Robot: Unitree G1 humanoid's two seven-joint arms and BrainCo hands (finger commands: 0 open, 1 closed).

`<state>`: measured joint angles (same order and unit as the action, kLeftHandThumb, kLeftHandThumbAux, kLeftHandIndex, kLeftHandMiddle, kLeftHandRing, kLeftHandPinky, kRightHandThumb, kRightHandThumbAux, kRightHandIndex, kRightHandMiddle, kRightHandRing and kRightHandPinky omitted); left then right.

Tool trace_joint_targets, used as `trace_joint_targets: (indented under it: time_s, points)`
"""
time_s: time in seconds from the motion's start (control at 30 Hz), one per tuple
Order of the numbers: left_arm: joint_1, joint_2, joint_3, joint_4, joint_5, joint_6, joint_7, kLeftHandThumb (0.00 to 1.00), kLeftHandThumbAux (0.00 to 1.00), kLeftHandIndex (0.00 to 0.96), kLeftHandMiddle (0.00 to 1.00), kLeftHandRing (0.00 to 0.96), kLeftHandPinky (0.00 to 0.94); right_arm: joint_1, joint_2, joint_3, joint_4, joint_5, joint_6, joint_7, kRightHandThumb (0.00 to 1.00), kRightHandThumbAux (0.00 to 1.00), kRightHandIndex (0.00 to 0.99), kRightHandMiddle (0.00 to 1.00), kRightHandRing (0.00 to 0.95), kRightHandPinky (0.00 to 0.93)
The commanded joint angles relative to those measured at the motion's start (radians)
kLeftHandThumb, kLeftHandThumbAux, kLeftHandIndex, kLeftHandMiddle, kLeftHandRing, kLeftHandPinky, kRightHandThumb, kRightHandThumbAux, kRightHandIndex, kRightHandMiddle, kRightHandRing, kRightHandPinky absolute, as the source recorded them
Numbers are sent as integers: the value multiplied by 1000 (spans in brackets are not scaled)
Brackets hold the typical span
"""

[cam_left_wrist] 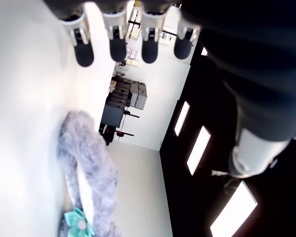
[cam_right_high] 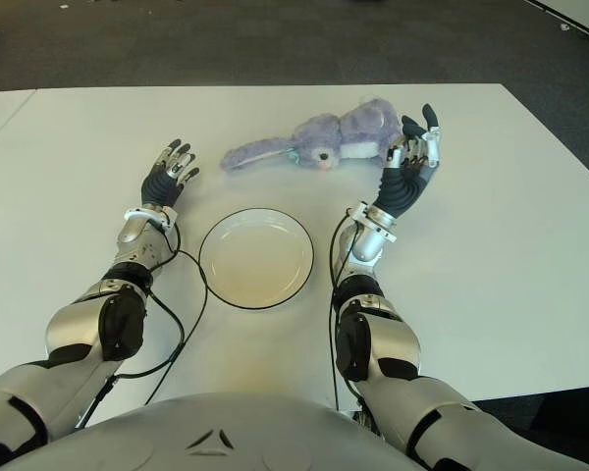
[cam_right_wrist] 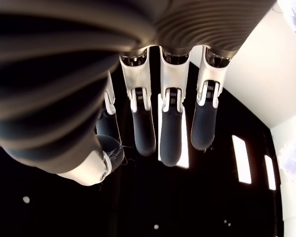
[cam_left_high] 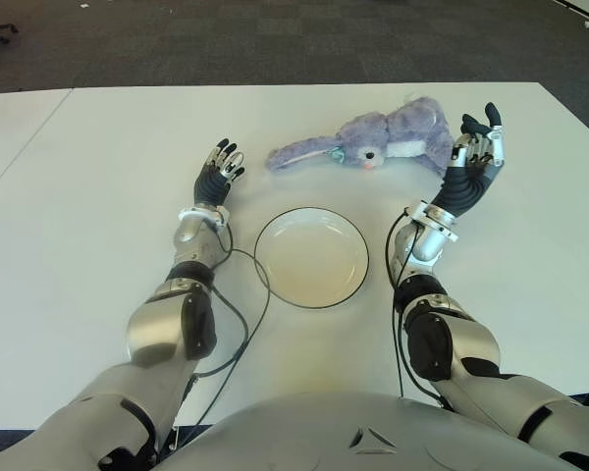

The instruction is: Put the doll into the plate.

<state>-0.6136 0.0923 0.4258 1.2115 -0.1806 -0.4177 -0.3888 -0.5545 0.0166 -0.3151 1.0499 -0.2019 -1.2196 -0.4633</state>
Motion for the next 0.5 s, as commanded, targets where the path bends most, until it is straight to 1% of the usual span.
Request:
trace_joint_targets:
  time_s: [0.03, 0.13, 0.17, 0.2, 0.27, 0.37, 0.5]
  points:
    - [211, -46, 15, 141, -8, 148, 27, 95, 644, 86, 88, 74, 123, 193, -117, 180, -8, -362, 333, -297, 228, 582, 113, 17, 4, 3]
    - [210, -44, 16, 141, -9, 151, 23, 92, 641, 89, 90, 75, 121, 197, -144, 223, -60, -430, 440, -361, 198, 550, 67, 0, 0, 0]
    - [210, -44, 16, 142, -10, 151, 20, 92, 641, 89, 90, 75, 120, 201, -158, 228, -93, -450, 494, -364, 198, 549, 65, 0, 0, 0]
    - [209, -43, 17, 142, -11, 152, 18, 91, 641, 90, 91, 74, 116, 202, -167, 235, -115, -463, 535, -367, 189, 522, 38, 0, 0, 0]
    - [207, -41, 17, 142, -11, 153, 15, 91, 641, 91, 92, 74, 115, 201, -187, 240, -154, -478, 613, -364, 184, 508, 23, 0, 0, 0]
    - [205, -38, 17, 142, -11, 156, 15, 94, 639, 93, 93, 75, 120, 193, -207, 245, -185, -483, 701, -357, 176, 482, 1, 0, 0, 0]
    - [203, -37, 20, 142, -13, 161, 15, 96, 637, 94, 94, 77, 122, 193, -215, 257, -212, -476, 776, -351, 178, 478, 0, 0, 0, 0]
